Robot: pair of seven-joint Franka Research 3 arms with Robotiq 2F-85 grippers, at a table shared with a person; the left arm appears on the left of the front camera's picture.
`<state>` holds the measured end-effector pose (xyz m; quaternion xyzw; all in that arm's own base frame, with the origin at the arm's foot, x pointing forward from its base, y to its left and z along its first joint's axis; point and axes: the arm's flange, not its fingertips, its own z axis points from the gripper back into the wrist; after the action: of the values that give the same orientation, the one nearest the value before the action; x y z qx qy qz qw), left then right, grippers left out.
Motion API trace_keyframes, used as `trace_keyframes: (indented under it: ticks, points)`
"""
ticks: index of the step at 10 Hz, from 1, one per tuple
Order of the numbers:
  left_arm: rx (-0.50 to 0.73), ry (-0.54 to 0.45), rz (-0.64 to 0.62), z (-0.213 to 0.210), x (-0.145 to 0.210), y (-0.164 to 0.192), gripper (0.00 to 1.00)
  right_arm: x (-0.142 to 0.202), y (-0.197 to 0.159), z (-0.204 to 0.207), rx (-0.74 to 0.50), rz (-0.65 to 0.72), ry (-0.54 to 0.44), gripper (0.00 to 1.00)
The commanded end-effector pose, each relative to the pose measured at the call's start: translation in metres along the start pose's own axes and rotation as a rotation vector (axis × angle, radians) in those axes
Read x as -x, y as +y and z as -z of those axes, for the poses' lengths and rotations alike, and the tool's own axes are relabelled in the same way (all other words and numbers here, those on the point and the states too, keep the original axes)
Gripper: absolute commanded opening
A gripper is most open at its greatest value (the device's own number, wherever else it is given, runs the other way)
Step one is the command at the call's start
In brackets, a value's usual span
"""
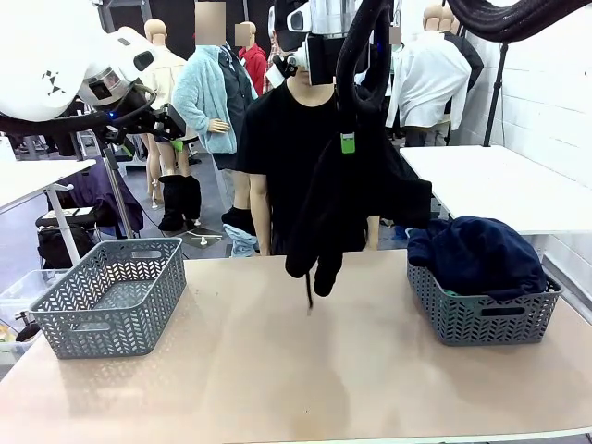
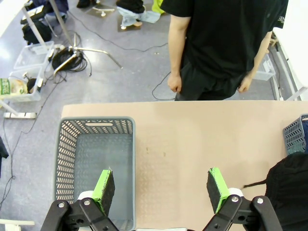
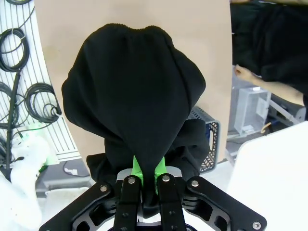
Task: Sort the tops and bottoms.
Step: Sort the clothes according to human instructions.
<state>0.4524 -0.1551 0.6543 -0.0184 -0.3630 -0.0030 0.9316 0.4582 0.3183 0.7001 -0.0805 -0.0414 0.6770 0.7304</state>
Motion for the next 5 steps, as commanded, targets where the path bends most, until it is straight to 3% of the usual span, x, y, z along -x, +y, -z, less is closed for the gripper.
trace_keyframes:
  ticks: [1, 5]
  points:
    - [-0.013, 0.001, -0.021, -0.0005, -0.0002, -0.0014, 1.00, 0.0022, -0.0003, -0.0027, 0.013, -0.008, -0.015, 0.00]
    - [-0.013, 0.001, -0.021, -0.0005, -0.0002, -0.0014, 1.00, 0.0022, -0.0003, -0.0027, 0.013, -0.008, -0.015, 0.00]
